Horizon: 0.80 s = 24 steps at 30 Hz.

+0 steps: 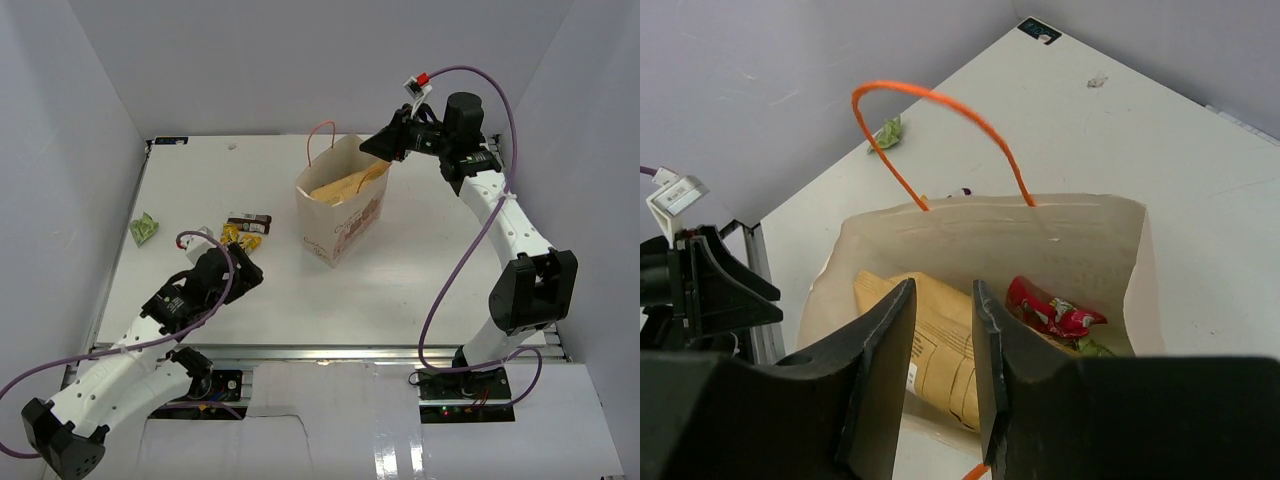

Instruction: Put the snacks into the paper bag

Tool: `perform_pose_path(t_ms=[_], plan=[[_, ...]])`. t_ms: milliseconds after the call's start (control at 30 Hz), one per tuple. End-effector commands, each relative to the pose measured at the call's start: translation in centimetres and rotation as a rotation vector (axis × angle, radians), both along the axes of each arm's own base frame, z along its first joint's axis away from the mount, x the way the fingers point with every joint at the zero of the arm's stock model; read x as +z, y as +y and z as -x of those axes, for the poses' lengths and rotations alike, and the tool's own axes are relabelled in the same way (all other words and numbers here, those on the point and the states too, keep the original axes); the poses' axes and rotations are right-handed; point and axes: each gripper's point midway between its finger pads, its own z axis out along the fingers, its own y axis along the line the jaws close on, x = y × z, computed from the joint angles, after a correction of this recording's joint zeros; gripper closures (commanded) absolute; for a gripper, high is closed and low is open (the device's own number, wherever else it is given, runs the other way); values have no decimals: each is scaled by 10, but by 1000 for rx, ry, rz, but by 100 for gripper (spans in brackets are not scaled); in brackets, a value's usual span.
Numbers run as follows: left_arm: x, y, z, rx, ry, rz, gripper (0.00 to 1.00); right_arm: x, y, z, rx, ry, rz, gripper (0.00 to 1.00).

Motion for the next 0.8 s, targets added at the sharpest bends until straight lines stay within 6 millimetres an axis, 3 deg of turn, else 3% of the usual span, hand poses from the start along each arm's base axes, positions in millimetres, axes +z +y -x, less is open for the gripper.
perform_pose_path(t_ms=[0, 67, 133, 200, 267, 300, 367, 400, 433, 500, 567, 767], plan=[[7, 8, -15, 57, -9, -44, 2, 35, -13, -6, -42, -130, 14, 65], [-7, 11, -24, 68, 97, -87, 2, 29, -31, -13, -120, -146, 83, 65], [-20, 32, -37, 133, 185, -89, 2, 22, -55, -18, -186, -162, 130, 65], [-31, 47, -53, 202, 247, -81, 2, 7, -75, -18, -227, -153, 176, 65], [-25, 53, -71, 262, 237, -69, 2, -14, -92, -10, -250, -137, 215, 65], [-35, 53, -77, 283, 277, -69, 2, -30, -97, 0, -255, -110, 227, 65], [-34, 51, -92, 334, 291, -10, 2, -43, -106, 8, -271, -93, 242, 65], [-46, 45, -95, 335, 345, 13, 2, -44, -110, 15, -279, -102, 247, 65], [-49, 43, -99, 347, 359, 33, 2, -61, -112, 21, -273, -66, 254, 65], [-51, 39, -111, 381, 369, 83, 3, -66, -117, 31, -278, -63, 255, 65], [-58, 39, -122, 415, 377, 130, 5, -83, -118, 42, -267, -31, 260, 65], [-86, 45, -129, 574, 472, 236, 14, -101, -130, 59, -272, 0, 267, 65]])
